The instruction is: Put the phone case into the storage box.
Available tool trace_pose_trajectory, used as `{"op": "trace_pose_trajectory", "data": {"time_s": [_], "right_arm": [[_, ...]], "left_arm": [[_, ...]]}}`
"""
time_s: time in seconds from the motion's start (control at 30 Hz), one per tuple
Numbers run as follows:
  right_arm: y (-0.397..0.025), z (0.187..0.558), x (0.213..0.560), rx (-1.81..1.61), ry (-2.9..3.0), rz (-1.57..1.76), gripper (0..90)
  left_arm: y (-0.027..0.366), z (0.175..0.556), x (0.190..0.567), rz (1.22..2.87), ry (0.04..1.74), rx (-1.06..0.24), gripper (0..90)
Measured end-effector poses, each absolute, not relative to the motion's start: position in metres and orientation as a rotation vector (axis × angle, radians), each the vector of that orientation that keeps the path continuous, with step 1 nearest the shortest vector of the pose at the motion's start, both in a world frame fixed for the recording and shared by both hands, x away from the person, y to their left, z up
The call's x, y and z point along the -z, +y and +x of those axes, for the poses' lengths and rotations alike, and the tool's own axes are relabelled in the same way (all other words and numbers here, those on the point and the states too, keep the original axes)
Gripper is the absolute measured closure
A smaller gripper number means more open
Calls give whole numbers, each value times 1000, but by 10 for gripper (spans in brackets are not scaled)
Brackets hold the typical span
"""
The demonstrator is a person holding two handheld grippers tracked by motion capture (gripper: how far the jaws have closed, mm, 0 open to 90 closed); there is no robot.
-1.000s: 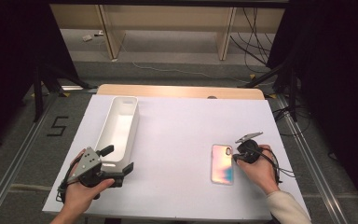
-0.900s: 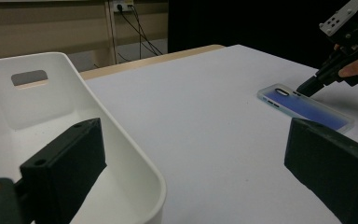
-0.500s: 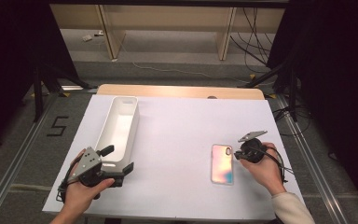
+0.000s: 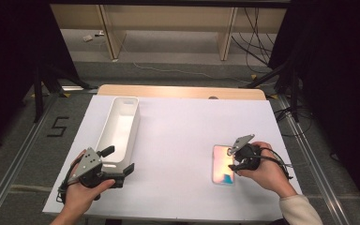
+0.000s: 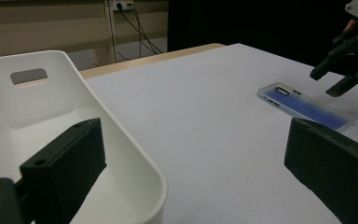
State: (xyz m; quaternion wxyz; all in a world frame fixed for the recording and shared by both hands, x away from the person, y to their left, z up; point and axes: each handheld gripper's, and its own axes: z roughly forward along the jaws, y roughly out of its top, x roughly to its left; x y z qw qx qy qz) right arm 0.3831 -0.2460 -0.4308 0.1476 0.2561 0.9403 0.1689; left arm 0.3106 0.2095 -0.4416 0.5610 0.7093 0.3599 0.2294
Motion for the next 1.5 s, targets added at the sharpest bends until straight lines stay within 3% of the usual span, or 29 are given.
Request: {"op": "trace_pose_trajectory", "data": {"time_s": [0.2, 0.57, 1.0, 1.5], "right_arm": [[-234, 378, 436, -412, 2808, 660, 420], [-215, 373, 437, -318, 2898, 524, 433], [-202, 372, 447, -245, 2973, 500, 360], [-196, 370, 452, -155, 3013, 355, 638]], "left_arm": [[209, 311, 441, 1673, 848, -542, 43], [209, 310, 441, 1669, 844, -541, 45], [210, 310, 440, 1666, 841, -541, 45], [210, 310, 441, 1666, 843, -535, 46]]}}
